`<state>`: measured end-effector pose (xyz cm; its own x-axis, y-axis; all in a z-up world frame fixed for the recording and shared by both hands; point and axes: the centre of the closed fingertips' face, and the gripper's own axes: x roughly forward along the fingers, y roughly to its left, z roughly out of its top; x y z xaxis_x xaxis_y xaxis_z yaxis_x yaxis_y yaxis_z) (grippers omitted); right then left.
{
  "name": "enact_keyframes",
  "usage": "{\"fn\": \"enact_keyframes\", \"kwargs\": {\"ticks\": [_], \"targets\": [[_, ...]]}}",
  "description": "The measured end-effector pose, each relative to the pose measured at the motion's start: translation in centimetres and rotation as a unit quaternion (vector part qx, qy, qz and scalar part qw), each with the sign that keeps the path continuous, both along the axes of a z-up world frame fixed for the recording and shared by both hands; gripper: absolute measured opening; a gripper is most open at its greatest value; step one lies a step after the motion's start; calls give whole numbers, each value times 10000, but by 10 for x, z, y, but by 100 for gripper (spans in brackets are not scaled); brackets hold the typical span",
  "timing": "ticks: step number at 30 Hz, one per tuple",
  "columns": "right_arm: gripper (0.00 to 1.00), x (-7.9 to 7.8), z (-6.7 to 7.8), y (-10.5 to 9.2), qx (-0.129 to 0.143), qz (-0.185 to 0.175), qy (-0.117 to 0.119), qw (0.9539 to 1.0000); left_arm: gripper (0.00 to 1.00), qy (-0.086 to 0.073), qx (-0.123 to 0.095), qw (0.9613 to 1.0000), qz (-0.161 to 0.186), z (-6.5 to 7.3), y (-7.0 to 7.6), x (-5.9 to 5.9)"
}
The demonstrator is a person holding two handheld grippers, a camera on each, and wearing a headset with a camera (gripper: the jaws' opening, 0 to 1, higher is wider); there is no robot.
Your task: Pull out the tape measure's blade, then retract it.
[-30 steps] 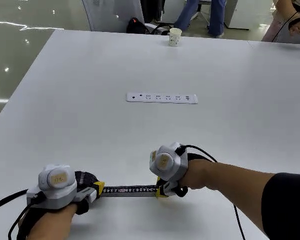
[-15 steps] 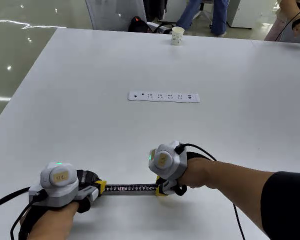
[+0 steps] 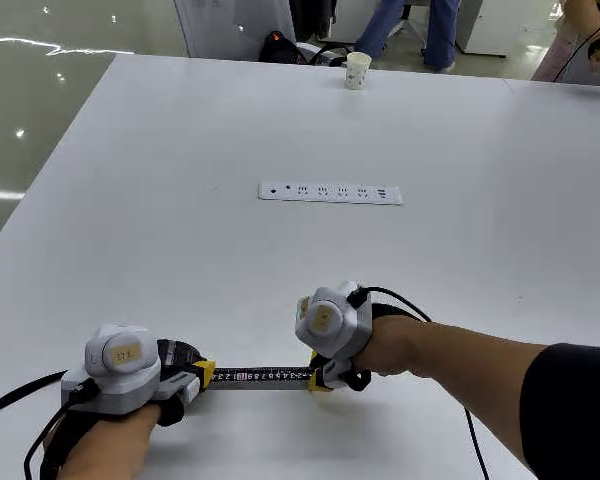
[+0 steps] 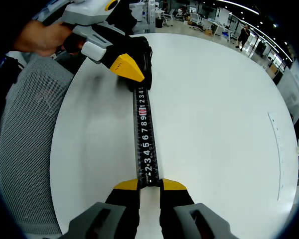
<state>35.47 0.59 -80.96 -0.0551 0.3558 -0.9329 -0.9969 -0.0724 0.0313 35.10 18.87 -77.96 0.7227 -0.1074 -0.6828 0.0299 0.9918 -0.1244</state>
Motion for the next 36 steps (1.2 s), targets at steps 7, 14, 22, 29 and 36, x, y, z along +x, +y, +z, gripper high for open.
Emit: {"fn": "enact_keyframes", "kwargs": {"ticks": [7, 14, 22, 29, 36], "targets": [[11, 0, 0, 3, 20, 43, 7, 10000, 61, 9, -9, 10000, 1, 0, 0, 1], [11, -1, 0, 6, 38, 54, -8, 10000, 61, -12, -12, 10000, 4, 0, 0, 0], [11, -1, 0, 9, 23, 74, 4, 10000, 61, -1, -17, 10000, 6, 0, 0, 0], [11, -2, 0, 13, 40, 82, 10, 10000, 61, 8, -22, 10000, 4, -1, 1, 0], [11, -3, -1, 17, 57, 106, -16, 9999, 61, 25, -24, 10000, 12, -1, 0, 0]]}}
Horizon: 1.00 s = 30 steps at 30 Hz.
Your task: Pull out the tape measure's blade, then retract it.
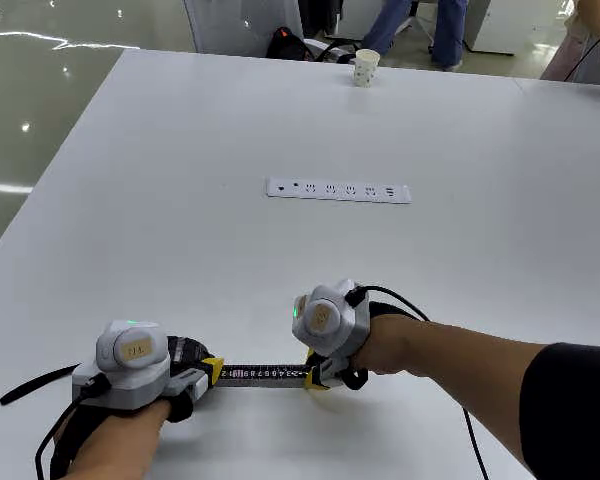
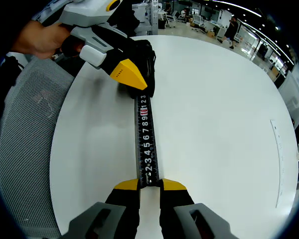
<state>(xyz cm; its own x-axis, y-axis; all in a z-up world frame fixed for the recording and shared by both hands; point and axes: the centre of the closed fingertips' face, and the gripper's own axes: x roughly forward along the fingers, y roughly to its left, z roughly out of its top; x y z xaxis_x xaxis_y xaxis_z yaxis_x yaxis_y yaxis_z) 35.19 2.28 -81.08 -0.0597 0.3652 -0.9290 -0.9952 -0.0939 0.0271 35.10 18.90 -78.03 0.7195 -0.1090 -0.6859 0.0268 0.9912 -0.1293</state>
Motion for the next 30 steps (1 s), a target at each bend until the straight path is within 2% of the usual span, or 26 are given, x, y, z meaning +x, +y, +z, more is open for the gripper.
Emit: {"fn": "enact_keyframes", "kwargs": {"ticks": [30], "targets": [[11, -3, 1, 14, 80, -46, 58, 9999, 61, 47, -96, 9999, -15, -1, 0, -1]]}}
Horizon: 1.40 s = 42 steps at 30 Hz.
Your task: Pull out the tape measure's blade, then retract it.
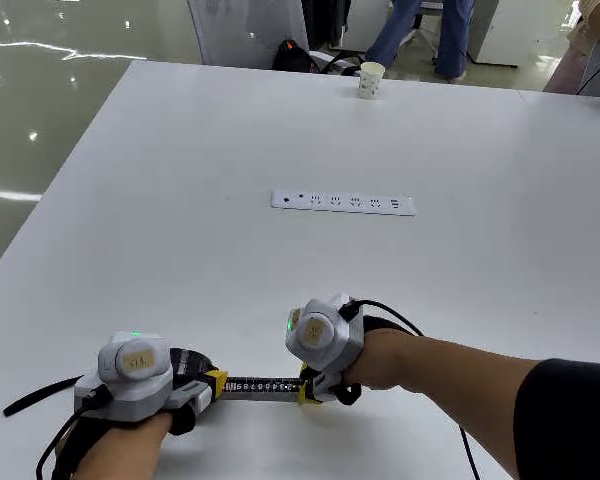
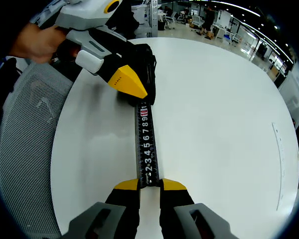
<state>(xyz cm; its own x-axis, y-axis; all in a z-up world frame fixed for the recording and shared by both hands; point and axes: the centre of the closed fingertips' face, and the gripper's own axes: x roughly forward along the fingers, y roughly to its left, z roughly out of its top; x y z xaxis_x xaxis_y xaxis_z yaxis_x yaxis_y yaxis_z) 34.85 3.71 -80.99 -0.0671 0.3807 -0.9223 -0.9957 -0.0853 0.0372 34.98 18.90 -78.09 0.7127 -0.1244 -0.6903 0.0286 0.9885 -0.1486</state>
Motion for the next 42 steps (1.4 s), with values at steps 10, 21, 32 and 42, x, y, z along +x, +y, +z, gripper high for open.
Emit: {"fn": "enact_keyframes", "kwargs": {"ticks": [10, 21, 32, 42], "targets": [[11, 0, 0, 4, 11, 33, -2, 10000, 61, 3, -49, 10000, 19, 0, 0, 0], [11, -1, 1, 11, 32, 16, 50, 10000, 61, -3, -144, 9999, 39, 1, 1, 1], [11, -2, 0, 18, 51, 14, 46, 10000, 61, 1, -181, 9998, 27, 1, 1, 1], [11, -2, 0, 24, 73, -35, 69, 9999, 61, 10, -203, 9998, 23, 1, 1, 2]]}}
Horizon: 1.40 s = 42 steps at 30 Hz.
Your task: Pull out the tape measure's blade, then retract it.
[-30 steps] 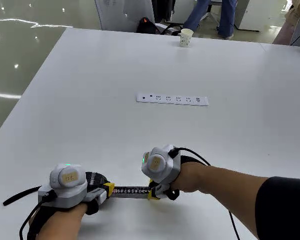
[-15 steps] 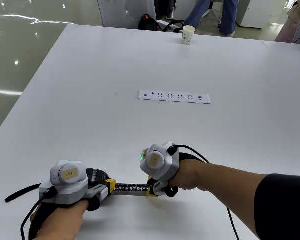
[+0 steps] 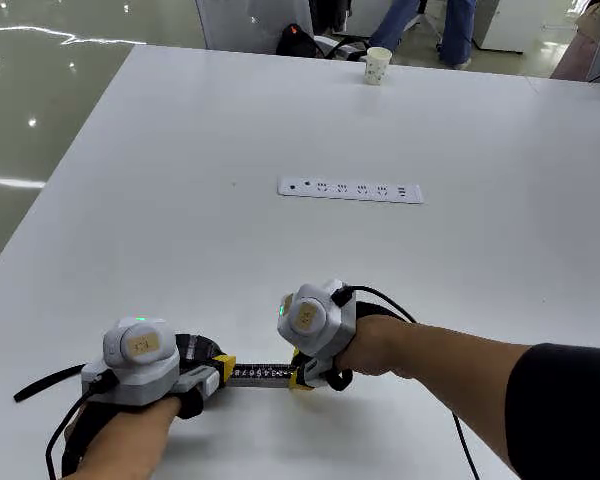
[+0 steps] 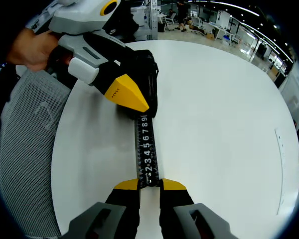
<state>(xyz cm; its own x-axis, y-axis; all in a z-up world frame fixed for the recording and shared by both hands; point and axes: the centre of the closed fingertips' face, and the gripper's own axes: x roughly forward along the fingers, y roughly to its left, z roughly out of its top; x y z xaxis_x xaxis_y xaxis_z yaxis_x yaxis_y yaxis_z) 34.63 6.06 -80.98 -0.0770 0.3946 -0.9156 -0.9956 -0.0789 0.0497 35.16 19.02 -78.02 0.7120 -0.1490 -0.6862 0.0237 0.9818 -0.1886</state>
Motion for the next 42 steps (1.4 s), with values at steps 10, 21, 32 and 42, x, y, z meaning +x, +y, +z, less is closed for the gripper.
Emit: {"fn": "enact_keyframes", "kwargs": {"ticks": [10, 21, 32, 42], "targets": [[11, 0, -1, 6, 32, -6, -17, 10000, 61, 8, -5, 10000, -6, 0, 0, 0], [10, -1, 0, 12, 98, -27, 33, 9999, 61, 13, -6, 10000, -9, 0, 1, 1], [10, -2, 0, 17, 155, -19, 41, 9999, 61, 16, -10, 10000, -6, 0, 0, 0], [10, -3, 1, 23, 237, -18, 38, 9997, 61, 23, -11, 10000, -4, -1, 0, 1]]}}
